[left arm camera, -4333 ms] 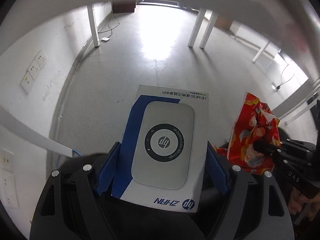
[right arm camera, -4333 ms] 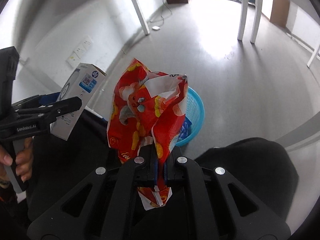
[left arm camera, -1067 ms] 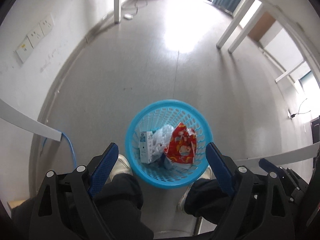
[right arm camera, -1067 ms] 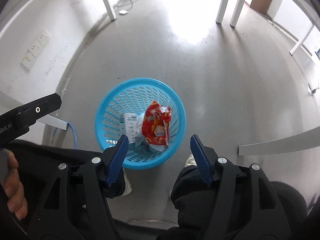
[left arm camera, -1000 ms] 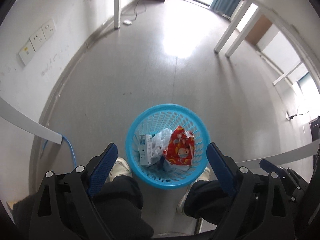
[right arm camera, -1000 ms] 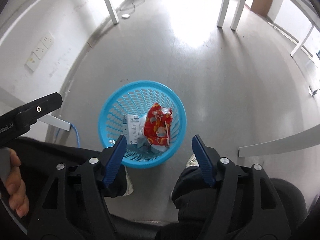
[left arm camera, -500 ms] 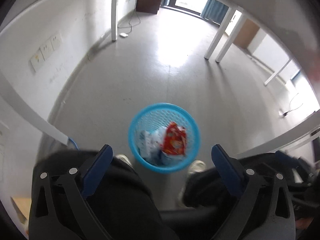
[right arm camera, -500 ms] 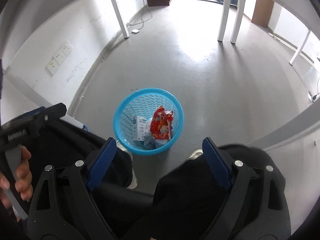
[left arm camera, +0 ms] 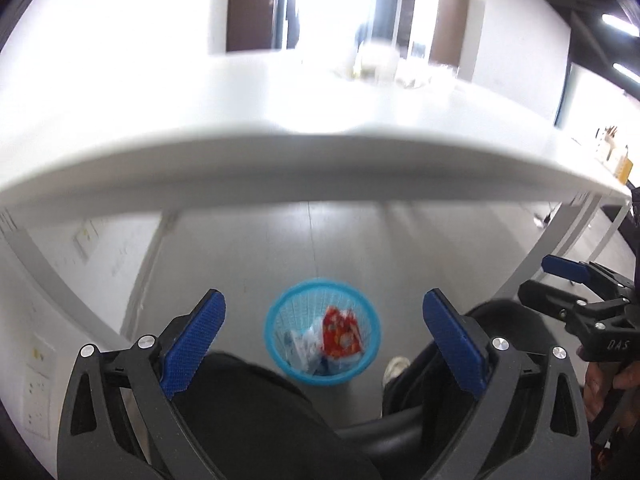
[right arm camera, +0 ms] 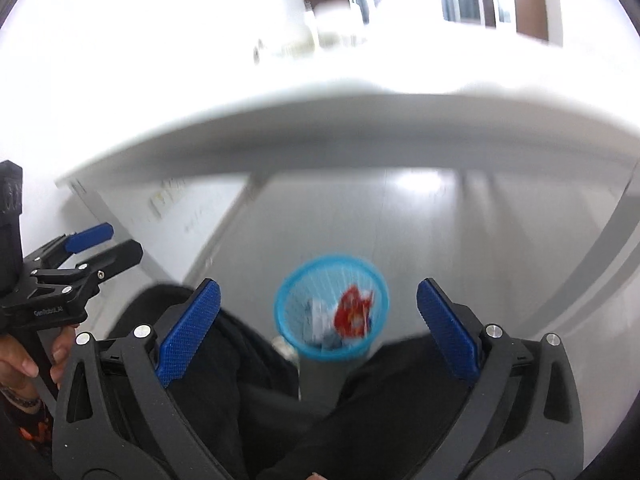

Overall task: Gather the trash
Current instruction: 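Raise both tools back up toward the white cups on the table, then grasp a white plastic cup with the right tool while the left tool grasps the gold-printed wrapper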

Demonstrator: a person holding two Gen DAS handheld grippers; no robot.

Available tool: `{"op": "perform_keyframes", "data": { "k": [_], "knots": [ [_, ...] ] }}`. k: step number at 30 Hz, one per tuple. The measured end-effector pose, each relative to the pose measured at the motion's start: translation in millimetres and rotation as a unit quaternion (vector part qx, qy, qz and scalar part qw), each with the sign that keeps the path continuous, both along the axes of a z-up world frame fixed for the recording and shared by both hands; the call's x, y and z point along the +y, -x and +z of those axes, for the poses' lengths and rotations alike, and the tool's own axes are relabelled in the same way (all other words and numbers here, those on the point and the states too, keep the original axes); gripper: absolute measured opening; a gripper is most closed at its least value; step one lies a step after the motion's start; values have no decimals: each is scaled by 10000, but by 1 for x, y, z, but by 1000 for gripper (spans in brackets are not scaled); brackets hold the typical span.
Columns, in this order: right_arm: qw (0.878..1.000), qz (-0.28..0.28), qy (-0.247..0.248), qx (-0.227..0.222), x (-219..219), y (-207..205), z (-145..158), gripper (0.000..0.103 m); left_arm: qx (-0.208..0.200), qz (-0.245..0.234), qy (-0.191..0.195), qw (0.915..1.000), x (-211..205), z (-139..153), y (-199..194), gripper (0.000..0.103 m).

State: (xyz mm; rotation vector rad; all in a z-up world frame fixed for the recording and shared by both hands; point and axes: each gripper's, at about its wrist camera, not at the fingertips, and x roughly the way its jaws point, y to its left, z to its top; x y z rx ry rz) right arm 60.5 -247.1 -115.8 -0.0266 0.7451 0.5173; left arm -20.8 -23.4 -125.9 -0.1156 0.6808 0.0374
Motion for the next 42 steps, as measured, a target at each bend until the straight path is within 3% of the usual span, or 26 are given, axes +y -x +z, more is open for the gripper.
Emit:
{"op": "perform_keyframes", "data": {
  "k": [4, 9, 17, 23, 37, 42],
  "knots": [
    [9990, 55, -38, -432, -1, 7, 32, 94, -237, -133, 385, 9989, 10, 30, 5, 97],
    [9962, 15, -164, -855, -2, -1, 67, 94, -500, -159, 162, 9985, 15, 56, -1, 97],
    [9920, -131, -312, -1220, 2, -24, 108, 94, -856, 83, 338, 9957, 39, 100, -29, 97],
    [9916, -216, -390, -1217, 7, -59, 120, 94, -989, 97, 587, 9933, 48, 117, -59, 97],
    [9925, -162, -410, -1142, 34, -138, 147, 93, -481, -119, 674, 9965, 59, 115, -142, 96],
    [9919, -75, -208, -1253, 48, -159, 160, 92, -112, -253, 955, 9950, 70, 117, -174, 95]
  ]
}}
